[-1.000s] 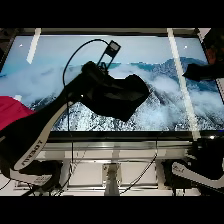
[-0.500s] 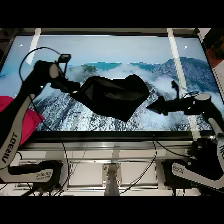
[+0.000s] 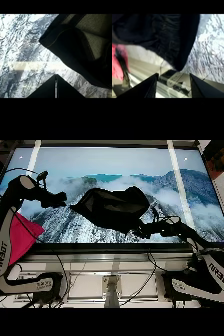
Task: Fold the clothes and pants, and hang the long-sleeved shirts on hangers.
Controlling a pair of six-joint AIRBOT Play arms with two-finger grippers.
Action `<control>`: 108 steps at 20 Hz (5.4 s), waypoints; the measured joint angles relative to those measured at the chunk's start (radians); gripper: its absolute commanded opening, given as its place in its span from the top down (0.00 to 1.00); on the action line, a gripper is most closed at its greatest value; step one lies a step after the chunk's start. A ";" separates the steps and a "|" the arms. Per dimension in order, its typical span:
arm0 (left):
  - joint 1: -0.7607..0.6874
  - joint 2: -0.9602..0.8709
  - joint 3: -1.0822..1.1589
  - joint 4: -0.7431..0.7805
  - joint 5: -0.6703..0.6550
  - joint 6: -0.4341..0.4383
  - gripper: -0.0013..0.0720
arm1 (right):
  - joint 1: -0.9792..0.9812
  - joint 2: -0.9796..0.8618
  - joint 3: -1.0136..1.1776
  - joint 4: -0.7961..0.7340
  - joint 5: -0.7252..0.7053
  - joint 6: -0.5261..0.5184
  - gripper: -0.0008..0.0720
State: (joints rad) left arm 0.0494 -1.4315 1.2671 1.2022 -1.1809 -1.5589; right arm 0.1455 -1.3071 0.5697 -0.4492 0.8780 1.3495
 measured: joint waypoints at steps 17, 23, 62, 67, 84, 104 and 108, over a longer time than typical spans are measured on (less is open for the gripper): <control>0.007 -0.001 -0.002 -0.029 0.016 0.003 0.97 | 0.091 -0.105 0.080 0.129 -0.114 0.103 0.96; 0.008 -0.064 -0.002 -0.036 0.029 0.042 0.97 | 0.033 -0.101 0.108 0.020 -0.028 0.099 0.96; -0.071 -0.265 -0.002 -0.316 -0.327 0.499 0.98 | -0.251 -0.098 0.118 -0.134 0.280 -0.032 0.96; -0.072 -0.114 -0.002 -0.708 -0.276 0.578 0.98 | -0.251 -0.037 0.199 -0.109 0.442 -0.102 0.96; -0.186 0.225 0.009 -1.422 0.484 0.978 0.98 | -0.216 0.163 0.783 -0.316 0.095 0.171 0.96; -0.222 -0.131 0.517 -0.739 0.320 0.713 0.98 | -0.241 -0.193 1.033 -0.344 -0.153 0.181 0.96; -0.245 -0.073 0.356 -0.640 0.212 0.663 0.98 | -0.269 -0.080 0.829 -0.444 0.037 0.177 0.96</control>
State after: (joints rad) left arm -0.1959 -1.5043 1.6226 0.5625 -0.9691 -0.8955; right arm -0.1234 -1.3869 1.3987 -0.8928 0.9146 1.5261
